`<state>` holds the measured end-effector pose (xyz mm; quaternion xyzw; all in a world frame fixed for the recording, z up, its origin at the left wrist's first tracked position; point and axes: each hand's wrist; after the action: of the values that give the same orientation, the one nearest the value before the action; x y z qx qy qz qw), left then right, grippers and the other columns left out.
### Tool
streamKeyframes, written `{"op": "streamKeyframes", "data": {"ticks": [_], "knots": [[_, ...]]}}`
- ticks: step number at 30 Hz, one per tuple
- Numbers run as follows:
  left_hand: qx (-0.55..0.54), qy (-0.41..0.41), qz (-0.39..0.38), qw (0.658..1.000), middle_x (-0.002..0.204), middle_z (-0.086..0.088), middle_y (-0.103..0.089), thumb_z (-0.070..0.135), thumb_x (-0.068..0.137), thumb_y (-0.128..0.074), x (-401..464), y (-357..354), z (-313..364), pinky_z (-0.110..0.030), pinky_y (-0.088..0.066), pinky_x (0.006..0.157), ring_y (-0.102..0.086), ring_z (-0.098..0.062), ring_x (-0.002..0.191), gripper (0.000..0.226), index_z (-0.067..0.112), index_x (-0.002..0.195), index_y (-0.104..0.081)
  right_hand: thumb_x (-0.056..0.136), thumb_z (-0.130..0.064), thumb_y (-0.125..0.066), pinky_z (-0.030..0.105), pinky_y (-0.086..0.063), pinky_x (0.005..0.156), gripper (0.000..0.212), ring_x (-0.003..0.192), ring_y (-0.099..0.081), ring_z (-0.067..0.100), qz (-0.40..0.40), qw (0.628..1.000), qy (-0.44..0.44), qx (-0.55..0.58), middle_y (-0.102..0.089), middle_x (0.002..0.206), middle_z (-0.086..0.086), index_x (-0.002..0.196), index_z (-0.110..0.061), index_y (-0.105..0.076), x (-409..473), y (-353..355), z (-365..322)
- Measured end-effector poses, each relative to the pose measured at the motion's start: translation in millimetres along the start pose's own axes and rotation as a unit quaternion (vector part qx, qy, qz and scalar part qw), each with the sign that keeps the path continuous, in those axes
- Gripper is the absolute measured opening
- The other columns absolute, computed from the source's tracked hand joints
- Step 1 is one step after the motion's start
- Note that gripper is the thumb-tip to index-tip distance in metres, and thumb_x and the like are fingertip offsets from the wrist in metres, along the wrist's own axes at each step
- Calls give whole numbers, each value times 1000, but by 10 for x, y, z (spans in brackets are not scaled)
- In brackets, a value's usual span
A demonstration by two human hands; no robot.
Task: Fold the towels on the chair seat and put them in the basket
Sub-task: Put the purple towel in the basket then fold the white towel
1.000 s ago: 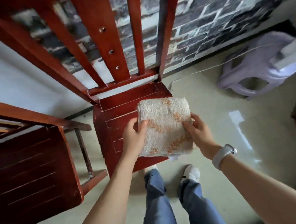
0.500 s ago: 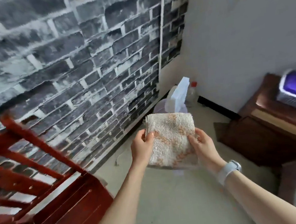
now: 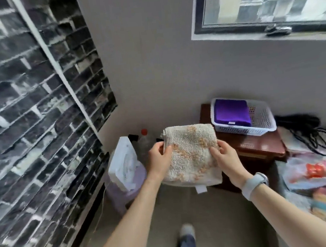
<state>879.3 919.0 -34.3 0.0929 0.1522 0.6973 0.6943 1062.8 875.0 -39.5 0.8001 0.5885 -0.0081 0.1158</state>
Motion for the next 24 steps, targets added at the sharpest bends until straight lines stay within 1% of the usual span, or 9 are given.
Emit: {"op": "streamKeyframes", "data": {"ticks": [3, 6, 8, 11, 14, 18, 21, 23, 24], "knots": [[3, -10, -29, 1000, 74, 12, -55, 18, 89, -55, 598, -439, 175, -6, -38, 52, -49, 0, 66, 5, 17, 94, -57, 92, -18, -48, 26, -52, 71, 21, 89, -62, 10, 24, 1000, -10, 6, -62, 100, -3, 111, -24, -52, 602, 268, 25], [13, -11, -58, 998, 86, 4, -60, 22, 90, -54, 1172, -837, 351, -20, -43, 63, -55, -11, 78, 18, 11, 102, -60, 92, -17, -48, 34, -53, 78, 21, 91, -62, 15, 45, 999, -22, -5, -63, 100, 0, 111, -21, -54, 1211, 483, 9], [25, -6, -74, 997, 90, 4, -60, 24, 90, -53, 1542, -1120, 451, -21, -42, 64, -55, -10, 82, 22, 11, 107, -59, 91, -17, -47, 36, -52, 79, 22, 90, -62, 17, 55, 998, -36, -14, -63, 100, 1, 112, -20, -53, 1603, 646, 8], [35, -8, -98, 995, 90, 6, -59, 25, 91, -52, 1976, -1512, 591, -17, -40, 61, -53, -4, 78, 23, 11, 108, -58, 92, -20, -47, 30, -55, 74, 24, 89, -63, 15, 71, 996, -62, -4, -63, 98, -1, 116, -21, -51, 2078, 891, 36], [48, 11, -122, 991, 98, 3, -61, 25, 91, -52, 2301, -1912, 661, -22, -41, 71, -54, -9, 87, 26, 12, 112, -58, 93, -20, -47, 21, -52, 64, 23, 83, -62, 8, 89, 992, -84, -3, -61, 94, -8, 115, -23, -50, 2443, 1133, 122], [70, 37, -136, 987, 111, -1, -61, 26, 92, -50, 2702, -2471, 648, -24, -41, 79, -54, -12, 98, 30, 11, 118, -55, 93, -22, -46, 32, -53, 77, 28, 87, -59, 7, 102, 988, -115, -21, -57, 95, -14, 122, -21, -48, 2980, 1455, 305], [79, 52, -133, 987, 114, -3, -61, 27, 92, -50, 2954, -2847, 577, -25, -41, 80, -53, -13, 100, 31, 12, 118, -55, 94, -22, -44, 27, -52, 73, 32, 87, -60, 9, 99, 987, -121, -29, -60, 105, -6, 126, -18, -46, 3348, 1635, 463], [83, 62, -121, 987, 113, -3, -62, 26, 92, -50, 3141, -3091, 496, -25, -41, 80, -53, -11, 97, 29, 13, 118, -56, 94, -22, -44, 28, -51, 70, 38, 84, -61, 13, 90, 987, -126, -44, -61, 111, -1, 132, -16, -42, 3614, 1730, 604], [87, 68, -114, 987, 113, -3, -62, 25, 92, -50, 3235, -3213, 445, -25, -40, 79, -52, -10, 95, 29, 12, 117, -56, 94, -22, -43, 31, -52, 72, 40, 85, -61, 14, 85, 986, -132, -55, -60, 113, 1, 134, -16, -41, 3744, 1773, 692]]}}
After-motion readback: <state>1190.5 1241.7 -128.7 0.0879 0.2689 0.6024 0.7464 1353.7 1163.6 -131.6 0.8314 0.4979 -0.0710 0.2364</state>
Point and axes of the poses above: each hand's wrist, its own x-axis towards the middle knuckle, its own y-axis out of the back of the hand, z = x × y
